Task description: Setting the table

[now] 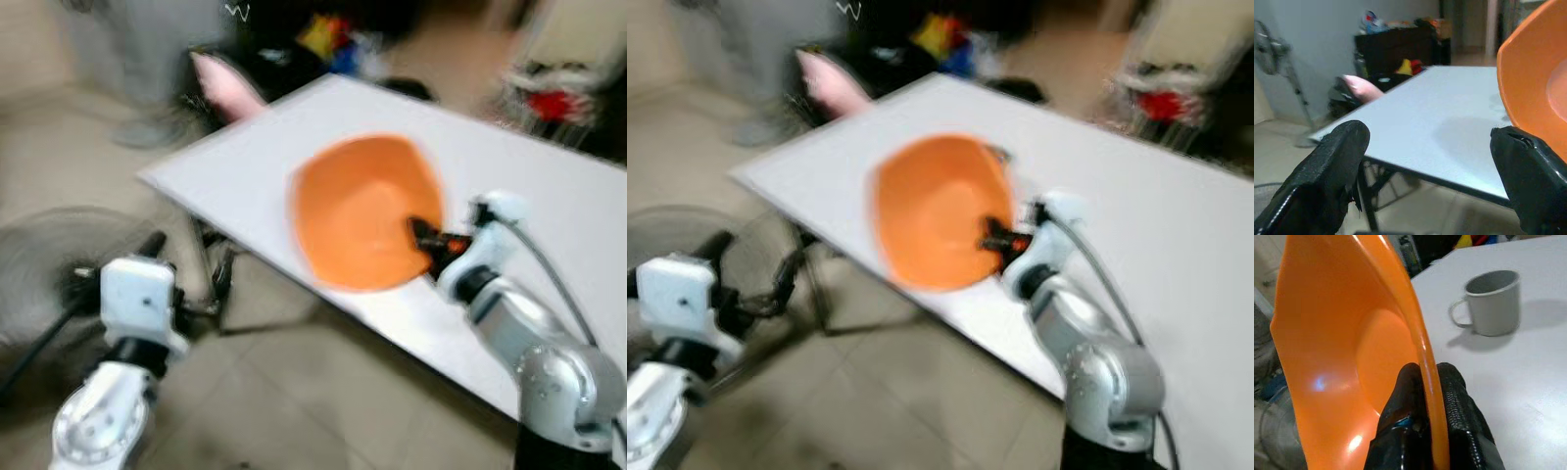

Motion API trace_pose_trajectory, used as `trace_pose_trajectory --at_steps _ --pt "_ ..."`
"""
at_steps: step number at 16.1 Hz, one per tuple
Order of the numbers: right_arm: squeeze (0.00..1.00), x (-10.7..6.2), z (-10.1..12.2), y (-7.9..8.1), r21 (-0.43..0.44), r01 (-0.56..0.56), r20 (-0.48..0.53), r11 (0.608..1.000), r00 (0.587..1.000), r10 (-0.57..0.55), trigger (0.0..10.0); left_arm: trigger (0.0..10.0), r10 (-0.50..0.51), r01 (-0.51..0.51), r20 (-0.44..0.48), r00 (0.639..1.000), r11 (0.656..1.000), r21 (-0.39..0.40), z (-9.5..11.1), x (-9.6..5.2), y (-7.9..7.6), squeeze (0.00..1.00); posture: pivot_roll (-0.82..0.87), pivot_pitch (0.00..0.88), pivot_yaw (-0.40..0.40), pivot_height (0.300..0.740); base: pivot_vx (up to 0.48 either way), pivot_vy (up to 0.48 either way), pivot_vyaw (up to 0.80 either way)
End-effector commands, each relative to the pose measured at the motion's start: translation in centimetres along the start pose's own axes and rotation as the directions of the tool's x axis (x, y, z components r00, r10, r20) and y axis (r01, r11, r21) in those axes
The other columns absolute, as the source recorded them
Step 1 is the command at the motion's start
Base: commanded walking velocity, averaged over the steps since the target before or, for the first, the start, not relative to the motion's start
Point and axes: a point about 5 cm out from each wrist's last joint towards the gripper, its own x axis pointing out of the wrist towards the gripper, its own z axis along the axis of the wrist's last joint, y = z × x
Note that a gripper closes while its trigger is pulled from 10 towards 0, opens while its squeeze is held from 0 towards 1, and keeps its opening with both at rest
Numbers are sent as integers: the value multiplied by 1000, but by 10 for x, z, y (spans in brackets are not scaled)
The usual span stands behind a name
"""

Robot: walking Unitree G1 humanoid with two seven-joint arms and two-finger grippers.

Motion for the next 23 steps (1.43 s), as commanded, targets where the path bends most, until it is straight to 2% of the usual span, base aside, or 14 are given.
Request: trace_pose_trajectory --at_steps 1,8,11,14,17,20,21,22,23 --pt "0 -9 10 -5 -10 31 60 999 998 -30 10000 10000 -23 23 17 1000 1000 -15 3 1 -4 0 -47 34 -9 740 341 0 -781" --pt "0 -18 11 -2 30 33 96 999 995 -35 10000 10000 -50 50 16 999 998 -25 3 3 -7 0 -62 42 2 740 321 0 -783" --pt "0 -19 12 -6 76 46 91 996 994 -53 10000 10000 -52 53 9 999 998 -33 2 3 -8 0 -62 43 4 740 0 0 -140" --pt "0 -14 7 -8 138 66 38 988 997 -72 10000 10000 -91 91 2 996 995 -36 1 1 -9 0 -58 37 9 740 0 0 0" --pt "0 6 1 -15 229 102 -70 968 994 -88 10000 10000 -156 156 -8 988 987 -49 0 2 -13 0 -51 25 24 740 0 0 0" --pt "0 33 -5 -29 262 199 -194 944 969 -151 10000 10000 -248 247 -34 968 968 -41 -1 3 -20 0 -36 20 30 740 0 0 0" --pt "0 38 -5 -30 278 207 -209 938 966 -151 10000 10000 -263 261 -39 964 964 -46 -2 3 -21 0 -34 20 31 740 0 0 0" --pt "0 54 -4 -29 348 180 -241 920 966 -98 10000 10000 -344 340 -61 937 938 -75 -3 -2 -28 0 -23 19 29 740 0 0 0" --pt "0 57 -4 -27 364 168 -247 916 966 -79 10000 10000 -372 366 -69 926 927 -85 -4 -4 -30 0 -23 19 29 740 0 0 0"
